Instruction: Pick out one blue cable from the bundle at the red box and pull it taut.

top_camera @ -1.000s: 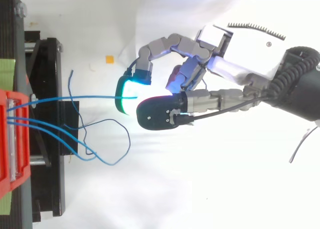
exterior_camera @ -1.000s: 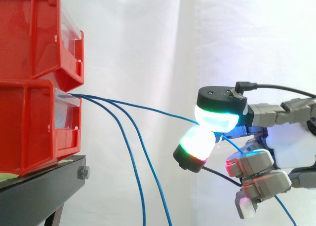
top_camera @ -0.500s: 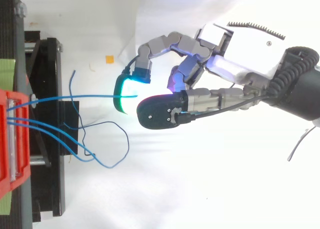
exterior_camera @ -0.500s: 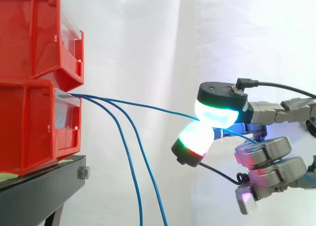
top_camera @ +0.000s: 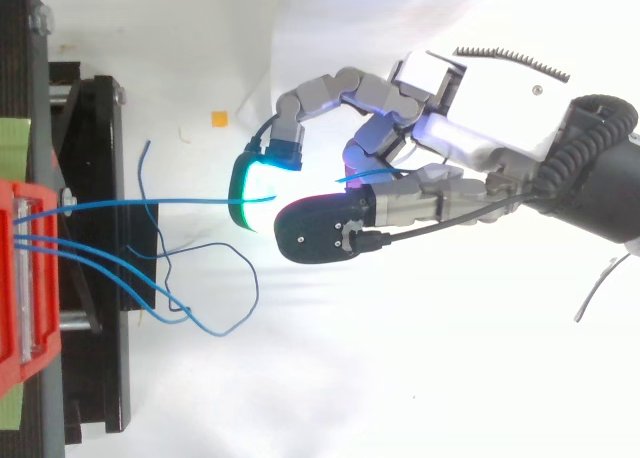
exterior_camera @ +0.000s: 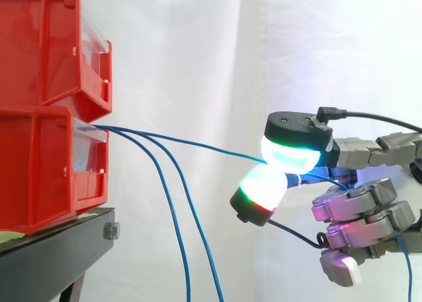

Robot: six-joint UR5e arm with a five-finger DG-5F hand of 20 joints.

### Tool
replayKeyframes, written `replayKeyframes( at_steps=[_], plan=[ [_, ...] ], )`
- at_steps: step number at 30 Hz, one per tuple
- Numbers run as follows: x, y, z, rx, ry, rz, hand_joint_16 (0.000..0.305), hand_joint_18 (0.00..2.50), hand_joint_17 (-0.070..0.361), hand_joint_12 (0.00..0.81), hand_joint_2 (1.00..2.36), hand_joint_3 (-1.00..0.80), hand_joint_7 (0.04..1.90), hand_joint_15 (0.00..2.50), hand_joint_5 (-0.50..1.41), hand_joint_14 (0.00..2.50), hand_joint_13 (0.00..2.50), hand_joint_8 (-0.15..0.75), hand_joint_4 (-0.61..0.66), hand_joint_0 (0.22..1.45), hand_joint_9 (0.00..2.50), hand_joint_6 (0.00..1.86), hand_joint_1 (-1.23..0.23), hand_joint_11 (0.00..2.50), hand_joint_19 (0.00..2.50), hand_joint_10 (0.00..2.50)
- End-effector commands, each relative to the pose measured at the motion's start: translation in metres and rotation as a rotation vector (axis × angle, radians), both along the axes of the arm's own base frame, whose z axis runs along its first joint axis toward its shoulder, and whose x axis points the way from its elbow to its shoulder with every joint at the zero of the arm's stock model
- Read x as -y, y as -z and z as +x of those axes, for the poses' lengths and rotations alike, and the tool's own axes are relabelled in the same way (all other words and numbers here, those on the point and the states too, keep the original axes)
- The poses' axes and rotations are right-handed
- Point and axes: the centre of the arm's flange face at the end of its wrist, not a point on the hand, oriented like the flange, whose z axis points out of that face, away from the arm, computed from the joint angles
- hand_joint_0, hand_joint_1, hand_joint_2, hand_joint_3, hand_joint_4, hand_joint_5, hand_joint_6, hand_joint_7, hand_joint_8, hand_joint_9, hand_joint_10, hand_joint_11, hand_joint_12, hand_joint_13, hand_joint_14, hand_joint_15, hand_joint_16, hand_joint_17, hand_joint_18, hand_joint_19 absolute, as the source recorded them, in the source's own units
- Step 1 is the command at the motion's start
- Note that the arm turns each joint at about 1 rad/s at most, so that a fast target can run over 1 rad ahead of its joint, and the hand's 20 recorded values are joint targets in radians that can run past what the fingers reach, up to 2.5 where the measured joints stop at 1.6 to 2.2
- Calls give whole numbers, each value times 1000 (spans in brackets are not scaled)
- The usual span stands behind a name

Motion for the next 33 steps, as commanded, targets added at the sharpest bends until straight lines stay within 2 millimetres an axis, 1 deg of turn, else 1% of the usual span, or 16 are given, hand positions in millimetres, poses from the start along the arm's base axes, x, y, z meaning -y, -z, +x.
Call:
replayKeyframes(
  at_steps=[1, 11, 15, 20, 25, 26, 28, 33],
  plan=[
    [0, 0, 0, -3, 0, -7, 36, 963, 82, 260, 1018, -238, 1010, 1102, -195, 1845, 1145, 212, -159, 736, 1138, 938, -747, 1328, 1215, 1595],
    [-1, 0, 0, -4, -1, -10, 36, 967, 82, 272, 1018, -233, 1010, 1074, -195, 1843, 1147, 219, -158, 736, 1137, 938, -747, 1328, 1208, 1614],
    [-1, -1, 0, -2, 0, -9, 36, 965, 82, 265, 1018, -233, 1010, 1099, -195, 1828, 1147, 212, -158, 737, 1138, 938, -747, 1304, 1212, 1624],
    [0, 0, 0, -4, 1, -10, 37, 969, 83, 262, 1018, -230, 1014, 1085, -195, 1812, 1153, 223, -155, 737, 1142, 938, -747, 1308, 1218, 1633],
    [-1, 0, 0, -4, -1, -10, 37, 976, 83, 276, 1018, -230, 1011, 1089, -195, 1798, 1161, 231, -154, 737, 1147, 938, -746, 1308, 1207, 1567],
    [0, 0, 0, -4, 1, -10, 37, 976, 83, 264, 1018, -231, 1007, 1090, -195, 1790, 1160, 224, -154, 737, 1146, 938, -746, 1328, 1208, 1560],
    [-1, 0, 0, -4, 1, -11, 37, 977, 83, 274, 1018, -231, 1010, 1091, -195, 1781, 1164, 229, -153, 738, 1149, 938, -747, 1340, 1206, 1541],
    [0, 0, 0, -4, 3, -11, 37, 976, 83, 271, 1018, -230, 1016, 1106, -194, 1753, 1170, 222, -153, 737, 1156, 937, -748, 1339, 1210, 1525]
  ],
)
